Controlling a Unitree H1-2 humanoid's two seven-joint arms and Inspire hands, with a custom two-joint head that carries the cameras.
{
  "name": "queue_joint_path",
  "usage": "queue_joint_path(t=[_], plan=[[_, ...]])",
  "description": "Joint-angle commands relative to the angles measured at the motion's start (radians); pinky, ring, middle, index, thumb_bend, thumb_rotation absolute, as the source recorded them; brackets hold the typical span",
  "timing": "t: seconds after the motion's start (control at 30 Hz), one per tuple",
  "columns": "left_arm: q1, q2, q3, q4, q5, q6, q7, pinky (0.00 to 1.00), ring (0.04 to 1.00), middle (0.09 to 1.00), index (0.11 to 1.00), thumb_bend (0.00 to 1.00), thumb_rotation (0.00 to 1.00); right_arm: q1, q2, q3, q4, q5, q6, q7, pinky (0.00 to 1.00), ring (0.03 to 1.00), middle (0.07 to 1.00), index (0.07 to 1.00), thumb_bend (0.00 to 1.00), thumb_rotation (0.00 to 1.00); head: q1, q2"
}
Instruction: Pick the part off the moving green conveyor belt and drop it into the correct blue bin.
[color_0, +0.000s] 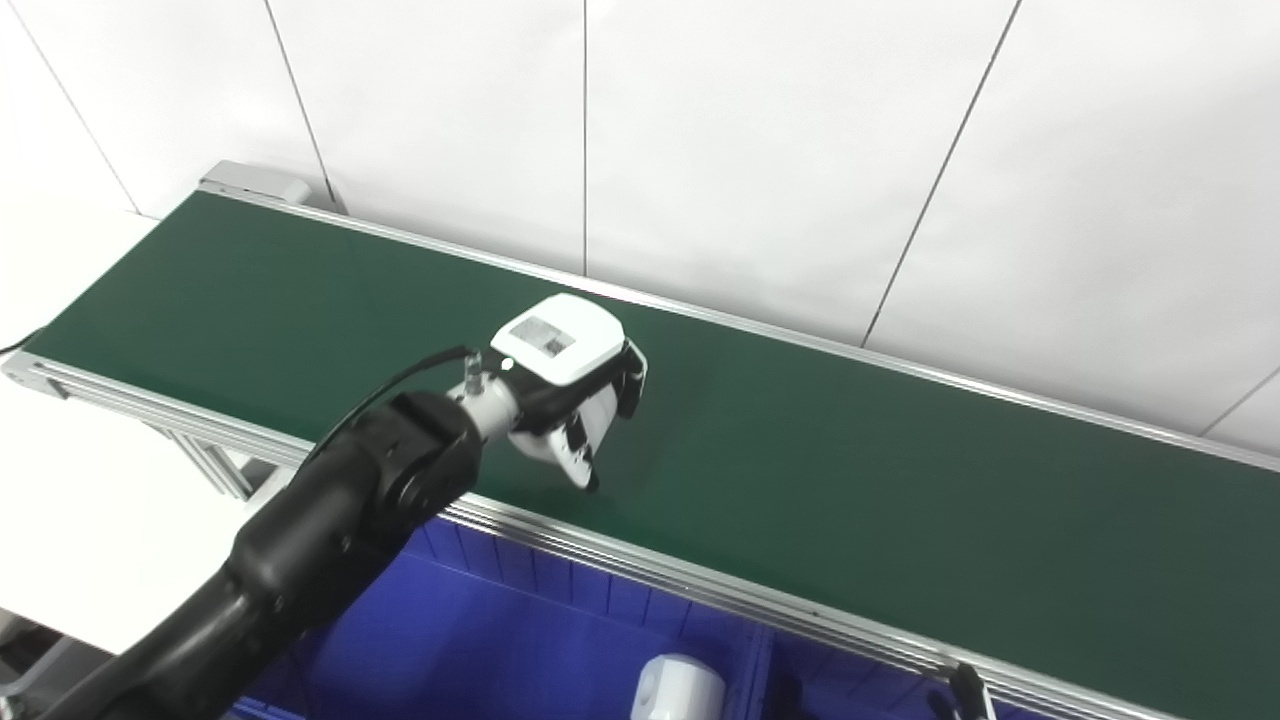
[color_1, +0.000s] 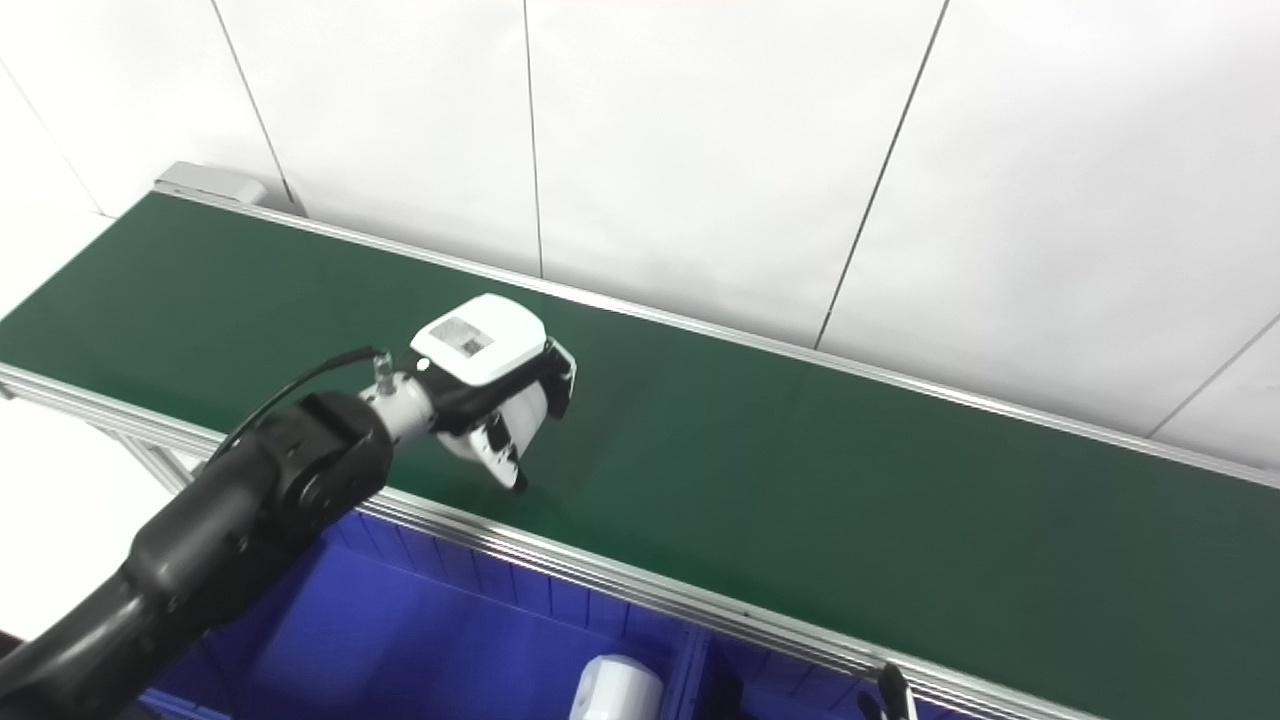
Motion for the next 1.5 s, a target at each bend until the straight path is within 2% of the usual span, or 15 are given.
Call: queue_joint_path(t=[0.0, 0.2, 0.4, 0.53, 0.7, 0.8, 0.87, 0.93, 0.97, 1.0, 1.03, 1.07, 1.1, 1.23, 1.47], plan=[[0.039, -0.01, 0.007, -0.052, 0.014, 0.029, -0.009, 0.4, 0.407, 0.495, 0.509, 0.5, 0.0, 0.001, 0.001, 0.003, -0.051, -0.002, -0.031, -0.002, 1.0, 0.963, 1.0, 1.0, 0.78, 1.0, 0.001, 0.007], [0.177, -0.036, 0.011, -0.046, 0.017, 0.028, -0.002, 0.34, 0.385, 0.508, 0.517, 0.5, 0.0, 0.015, -0.013, 0.003, -0.097, 0.003, -0.007, 0.001, 1.0, 0.955, 0.996, 1.0, 0.78, 1.0, 0.015, 0.058], [0.27, -0.038, -0.005, -0.049, 0.049, 0.026, -0.019, 0.38, 0.412, 0.528, 0.493, 0.5, 0.0, 0.02, -0.024, 0.001, -0.11, 0.004, -0.004, -0.002, 0.99, 0.946, 0.985, 1.0, 0.77, 1.0, 0.011, 0.08], [0.304, -0.031, -0.001, -0.057, 0.043, 0.022, -0.023, 0.32, 0.378, 0.488, 0.519, 0.5, 0.0, 0.024, -0.025, 0.001, -0.123, 0.001, 0.003, -0.004, 0.98, 0.936, 0.981, 1.0, 0.76, 1.0, 0.003, 0.088], [0.315, -0.021, 0.019, -0.022, 0.024, -0.021, 0.049, 0.37, 0.408, 0.513, 0.504, 0.5, 0.0, 0.023, -0.022, 0.004, -0.14, -0.002, 0.026, -0.008, 0.97, 0.928, 0.971, 1.0, 0.77, 0.97, -0.006, 0.097], [0.312, -0.019, 0.023, -0.006, 0.012, -0.04, 0.069, 0.38, 0.409, 0.52, 0.503, 0.5, 0.0, 0.023, -0.019, 0.004, -0.148, -0.005, 0.037, -0.011, 0.96, 0.924, 0.965, 1.0, 0.79, 0.97, -0.011, 0.099], [0.311, -0.021, 0.026, -0.003, -0.009, -0.04, 0.058, 0.39, 0.412, 0.523, 0.502, 0.5, 0.0, 0.022, -0.018, 0.005, -0.148, -0.005, 0.037, -0.012, 0.96, 0.923, 0.964, 1.0, 0.79, 0.96, -0.014, 0.1], [0.31, -0.022, 0.029, -0.011, -0.043, -0.014, 0.011, 0.42, 0.427, 0.533, 0.494, 0.5, 0.0, 0.022, -0.018, 0.005, -0.148, -0.007, 0.035, -0.013, 0.95, 0.919, 0.962, 1.0, 0.79, 0.95, -0.017, 0.1], [0.309, -0.02, 0.03, -0.019, -0.062, 0.002, -0.021, 0.47, 0.53, 0.618, 0.579, 0.69, 0.04, 0.023, -0.018, 0.005, -0.149, -0.007, 0.035, -0.013, 0.95, 0.917, 0.961, 1.0, 0.79, 0.95, -0.019, 0.102], [0.307, -0.012, 0.027, -0.033, -0.077, 0.018, -0.067, 0.53, 0.607, 0.68, 0.644, 0.82, 0.09, 0.023, -0.019, 0.006, -0.15, -0.006, 0.036, -0.013, 0.95, 0.916, 0.96, 1.0, 0.79, 0.95, -0.019, 0.102], [0.303, -0.001, 0.02, -0.046, -0.083, 0.026, -0.11, 0.67, 0.743, 0.785, 0.757, 0.94, 0.19, 0.023, -0.019, 0.006, -0.151, -0.005, 0.037, -0.013, 0.95, 0.916, 0.959, 1.0, 0.79, 0.95, -0.02, 0.102], [0.3, 0.012, 0.013, -0.057, -0.085, 0.03, -0.148, 0.74, 0.801, 0.833, 0.808, 0.97, 0.25, 0.024, -0.019, 0.006, -0.152, -0.004, 0.039, -0.013, 0.95, 0.916, 0.959, 1.0, 0.79, 0.95, -0.02, 0.102], [0.297, 0.02, 0.008, -0.067, -0.091, 0.041, -0.186, 0.83, 0.87, 0.895, 0.872, 0.99, 0.31, 0.024, -0.02, 0.006, -0.153, -0.002, 0.041, -0.012, 0.95, 0.917, 0.96, 1.0, 0.78, 0.94, -0.02, 0.102], [0.286, 0.038, -0.008, -0.097, -0.103, 0.074, -0.293, 0.92, 0.927, 0.958, 0.936, 1.0, 0.38, 0.022, -0.022, 0.009, -0.154, 0.007, 0.05, -0.011, 0.95, 0.919, 0.962, 1.0, 0.78, 0.94, -0.02, 0.102], [0.293, 0.041, -0.003, -0.132, -0.117, 0.08, -0.309, 0.93, 0.933, 0.968, 0.961, 1.0, 0.42, 0.019, -0.023, 0.012, -0.15, 0.004, 0.05, -0.013, 0.94, 0.914, 0.961, 1.0, 0.78, 0.93, -0.025, 0.1]])
